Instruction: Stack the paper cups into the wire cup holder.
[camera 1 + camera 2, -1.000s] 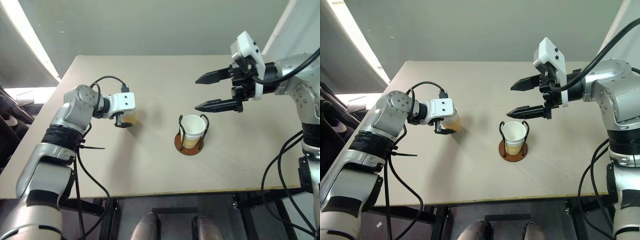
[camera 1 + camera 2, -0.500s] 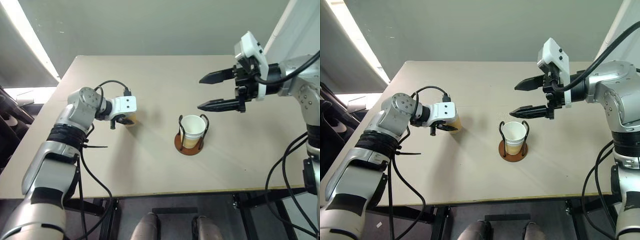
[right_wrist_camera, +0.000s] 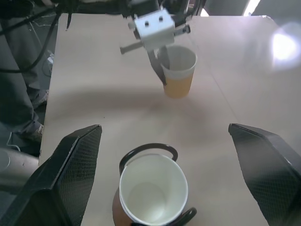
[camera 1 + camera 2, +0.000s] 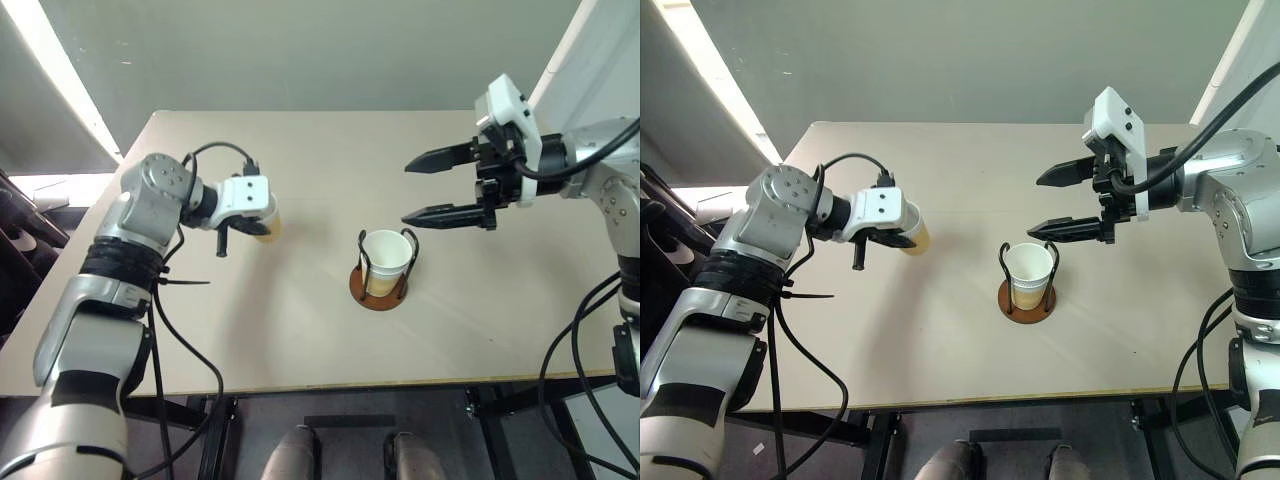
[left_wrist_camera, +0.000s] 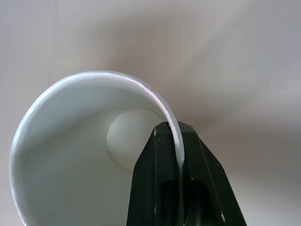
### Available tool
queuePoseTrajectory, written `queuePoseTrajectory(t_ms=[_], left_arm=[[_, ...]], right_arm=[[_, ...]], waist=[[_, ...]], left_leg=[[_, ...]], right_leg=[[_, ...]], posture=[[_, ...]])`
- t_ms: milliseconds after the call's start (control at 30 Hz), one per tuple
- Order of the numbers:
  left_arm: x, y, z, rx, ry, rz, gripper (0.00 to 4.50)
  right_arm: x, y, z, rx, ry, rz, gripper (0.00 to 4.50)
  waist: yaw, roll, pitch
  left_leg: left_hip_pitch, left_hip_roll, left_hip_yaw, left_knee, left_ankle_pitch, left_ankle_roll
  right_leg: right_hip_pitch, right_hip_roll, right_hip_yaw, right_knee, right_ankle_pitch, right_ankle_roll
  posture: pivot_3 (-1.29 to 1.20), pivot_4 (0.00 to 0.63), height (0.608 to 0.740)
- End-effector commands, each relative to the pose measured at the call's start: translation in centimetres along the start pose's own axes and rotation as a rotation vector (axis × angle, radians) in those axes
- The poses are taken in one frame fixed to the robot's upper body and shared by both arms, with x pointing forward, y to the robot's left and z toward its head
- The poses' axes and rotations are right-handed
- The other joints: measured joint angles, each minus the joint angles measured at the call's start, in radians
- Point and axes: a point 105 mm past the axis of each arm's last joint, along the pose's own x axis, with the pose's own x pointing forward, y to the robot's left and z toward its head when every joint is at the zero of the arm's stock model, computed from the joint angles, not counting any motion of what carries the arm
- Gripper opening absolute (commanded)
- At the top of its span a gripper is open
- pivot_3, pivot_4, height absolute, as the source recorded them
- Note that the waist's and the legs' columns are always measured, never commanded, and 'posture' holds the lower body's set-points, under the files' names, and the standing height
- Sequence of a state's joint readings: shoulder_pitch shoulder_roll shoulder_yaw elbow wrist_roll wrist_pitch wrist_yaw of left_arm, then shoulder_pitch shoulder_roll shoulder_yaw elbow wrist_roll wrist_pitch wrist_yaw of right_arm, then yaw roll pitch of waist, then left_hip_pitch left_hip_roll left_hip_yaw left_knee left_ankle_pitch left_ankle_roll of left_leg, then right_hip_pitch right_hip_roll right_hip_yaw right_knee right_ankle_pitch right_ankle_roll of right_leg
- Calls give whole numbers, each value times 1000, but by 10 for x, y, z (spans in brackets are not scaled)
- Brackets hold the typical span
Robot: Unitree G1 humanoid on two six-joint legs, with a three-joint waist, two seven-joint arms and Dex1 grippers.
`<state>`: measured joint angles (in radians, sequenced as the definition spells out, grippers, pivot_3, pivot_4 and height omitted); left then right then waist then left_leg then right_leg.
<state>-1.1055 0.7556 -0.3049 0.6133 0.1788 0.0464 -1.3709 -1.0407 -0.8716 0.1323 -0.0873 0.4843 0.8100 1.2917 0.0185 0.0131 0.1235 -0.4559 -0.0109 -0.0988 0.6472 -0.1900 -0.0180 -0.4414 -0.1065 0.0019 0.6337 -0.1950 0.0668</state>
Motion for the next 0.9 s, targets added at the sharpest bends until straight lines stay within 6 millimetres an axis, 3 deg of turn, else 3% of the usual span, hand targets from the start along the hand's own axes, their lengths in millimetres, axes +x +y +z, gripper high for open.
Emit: queuePoseTrajectory(t_ms=[33, 433, 733, 900], left_arm=[[-23, 16, 43, 69, -126, 44, 15], [-46, 13, 152, 263, -400, -78, 15], [-41, 7, 192, 346, -491, -198, 15], [-29, -5, 199, 356, -508, -273, 15]], right_arm=[[-13, 3, 5, -56, 5, -17, 4500], [-21, 18, -24, -38, 125, -10, 4500], [-23, 21, -28, 0, 138, -37, 4500], [-29, 21, -35, 16, 164, -64, 4500]], waist=[[1, 0, 0], [1, 0, 0], [1, 0, 0], [4, 0, 0]], left_leg=[[0, 0, 0, 0, 0, 0], [-1, 2, 3, 1, 0, 1], [-1, 2, 5, 2, -4, 9], [-3, 2, 5, 5, -2, 6]], right_leg=[[0, 0, 0, 0, 0, 0], [0, 0, 1, -1, 7, 12], [1, 0, 2, -3, 9, 15], [1, 0, 2, -6, 10, 18]], posture=[[0, 150, 740], [0, 150, 740], [0, 150, 740], [0, 150, 740]])
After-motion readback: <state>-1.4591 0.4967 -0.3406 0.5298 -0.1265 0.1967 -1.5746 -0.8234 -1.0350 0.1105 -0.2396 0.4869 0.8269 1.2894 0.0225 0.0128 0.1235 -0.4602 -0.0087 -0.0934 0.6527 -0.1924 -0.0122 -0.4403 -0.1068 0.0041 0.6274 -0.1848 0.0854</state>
